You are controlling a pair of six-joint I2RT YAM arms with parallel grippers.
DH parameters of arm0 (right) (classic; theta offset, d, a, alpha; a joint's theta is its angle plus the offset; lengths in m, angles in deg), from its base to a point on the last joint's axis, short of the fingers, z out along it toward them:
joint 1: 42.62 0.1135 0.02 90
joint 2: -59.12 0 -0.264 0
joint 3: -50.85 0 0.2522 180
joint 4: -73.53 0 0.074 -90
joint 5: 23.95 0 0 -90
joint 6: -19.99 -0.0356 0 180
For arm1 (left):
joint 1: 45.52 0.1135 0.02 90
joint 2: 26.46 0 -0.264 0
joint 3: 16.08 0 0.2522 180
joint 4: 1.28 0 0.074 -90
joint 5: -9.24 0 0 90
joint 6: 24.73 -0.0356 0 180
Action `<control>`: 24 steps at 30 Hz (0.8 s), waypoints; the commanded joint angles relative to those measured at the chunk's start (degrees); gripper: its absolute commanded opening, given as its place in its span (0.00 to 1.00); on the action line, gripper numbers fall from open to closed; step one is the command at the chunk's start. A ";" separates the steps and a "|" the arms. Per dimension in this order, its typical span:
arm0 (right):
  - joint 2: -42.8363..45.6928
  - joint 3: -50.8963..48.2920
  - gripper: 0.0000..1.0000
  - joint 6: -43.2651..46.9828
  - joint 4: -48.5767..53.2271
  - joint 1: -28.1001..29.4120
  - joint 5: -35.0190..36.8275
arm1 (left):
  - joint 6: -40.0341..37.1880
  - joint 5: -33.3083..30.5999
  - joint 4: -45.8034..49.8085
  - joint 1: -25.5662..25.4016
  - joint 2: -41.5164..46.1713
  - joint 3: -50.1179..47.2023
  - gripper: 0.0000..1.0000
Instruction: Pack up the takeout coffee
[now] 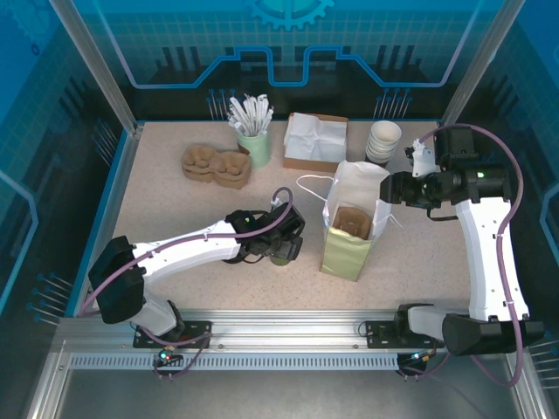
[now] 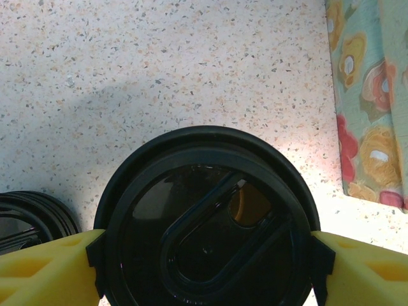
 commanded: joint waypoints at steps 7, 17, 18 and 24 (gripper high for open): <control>0.26 0.69 0.58 0.93 0.55 -1.14 -1.26 | 2.97 3.55 3.50 0.18 -3.46 -1.21 0.80; -0.18 1.31 0.59 0.87 0.25 -1.43 -1.37 | 2.59 4.58 2.86 0.18 -4.67 -1.53 0.76; -0.26 1.32 0.59 0.80 0.24 -1.38 -1.39 | 2.65 4.64 2.86 0.18 -4.59 -1.44 0.74; -0.79 1.48 0.59 0.56 -0.35 -1.49 -1.68 | 2.41 4.15 2.64 0.17 -2.49 -1.49 0.70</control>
